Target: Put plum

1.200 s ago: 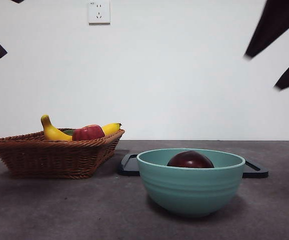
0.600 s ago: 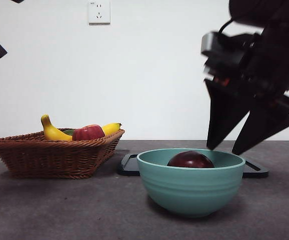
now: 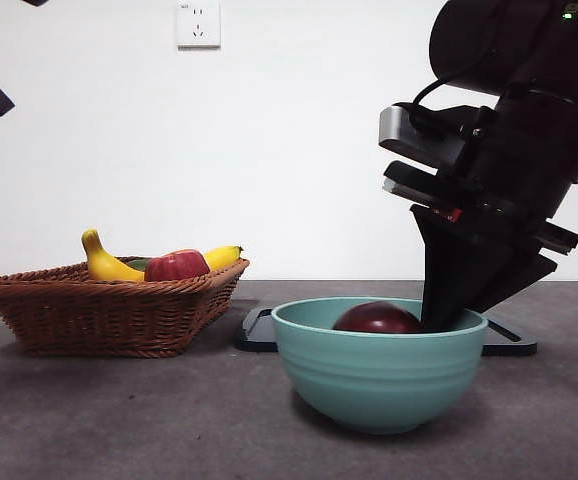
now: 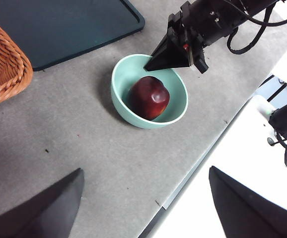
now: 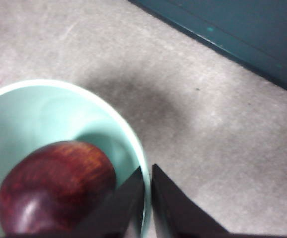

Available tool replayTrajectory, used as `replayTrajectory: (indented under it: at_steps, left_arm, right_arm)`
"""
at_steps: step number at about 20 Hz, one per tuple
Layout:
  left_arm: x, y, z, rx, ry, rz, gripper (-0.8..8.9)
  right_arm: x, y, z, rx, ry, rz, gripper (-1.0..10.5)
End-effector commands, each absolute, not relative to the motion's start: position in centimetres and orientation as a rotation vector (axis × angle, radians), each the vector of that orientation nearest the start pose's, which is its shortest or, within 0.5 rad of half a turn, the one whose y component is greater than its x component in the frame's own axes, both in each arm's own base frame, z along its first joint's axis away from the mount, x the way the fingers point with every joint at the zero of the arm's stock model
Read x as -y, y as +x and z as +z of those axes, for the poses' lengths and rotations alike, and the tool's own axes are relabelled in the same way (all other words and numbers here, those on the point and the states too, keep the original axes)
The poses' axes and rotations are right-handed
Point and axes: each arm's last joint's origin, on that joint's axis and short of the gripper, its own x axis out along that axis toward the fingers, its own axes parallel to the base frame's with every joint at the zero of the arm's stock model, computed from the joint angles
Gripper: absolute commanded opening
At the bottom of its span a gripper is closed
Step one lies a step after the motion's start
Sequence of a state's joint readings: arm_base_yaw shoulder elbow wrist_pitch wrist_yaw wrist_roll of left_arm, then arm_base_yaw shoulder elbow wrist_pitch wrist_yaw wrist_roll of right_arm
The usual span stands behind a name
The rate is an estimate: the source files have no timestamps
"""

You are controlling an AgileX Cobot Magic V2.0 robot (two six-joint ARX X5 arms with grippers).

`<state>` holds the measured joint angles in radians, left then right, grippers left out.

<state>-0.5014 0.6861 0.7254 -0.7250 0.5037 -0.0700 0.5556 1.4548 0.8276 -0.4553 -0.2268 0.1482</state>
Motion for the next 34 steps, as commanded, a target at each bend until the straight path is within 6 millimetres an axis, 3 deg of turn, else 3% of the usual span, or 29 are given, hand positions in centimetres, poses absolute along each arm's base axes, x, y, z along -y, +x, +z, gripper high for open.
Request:
replayTrajectory:
  at_steps: [1, 9, 17, 21, 25, 29, 34]
  left_arm:
    - [7.6, 10.8, 28.3, -0.739, -0.062, -0.951, 4.03]
    - [7.6, 10.8, 28.3, -0.740, -0.062, -0.951, 4.04]
    - [7.6, 10.8, 28.3, -0.740, -0.062, -0.951, 4.04]
    - [7.6, 10.8, 28.3, -0.740, -0.062, -0.950, 4.04]
    - [7.6, 10.8, 28.3, -0.742, -0.062, -0.950, 4.04]
    - [7.6, 10.8, 28.3, -0.743, -0.064, -0.949, 4.03]
    - [7.6, 10.8, 28.3, -0.743, -0.064, -0.949, 4.03]
  right_arm:
    - [-15.0, 22.5, 18.7, -1.141, -0.026, 0.624, 0.1]
    - [-14.9, 24.5, 22.5, -1.009, 0.029, 0.571, 0.1]
    - [-13.0, 31.0, 25.2, -0.915, 0.096, 0.438, 0.1]
    - [-13.0, 34.3, 24.3, -0.932, 0.104, 0.406, 0.1]
    - [-13.3, 36.5, 22.1, -0.975, 0.103, 0.387, 0.1]
    - [-13.4, 37.5, 20.2, -0.991, 0.102, 0.374, 0.1]
    - [-13.2, 37.7, 19.6, -1.011, 0.102, 0.363, 0.1]
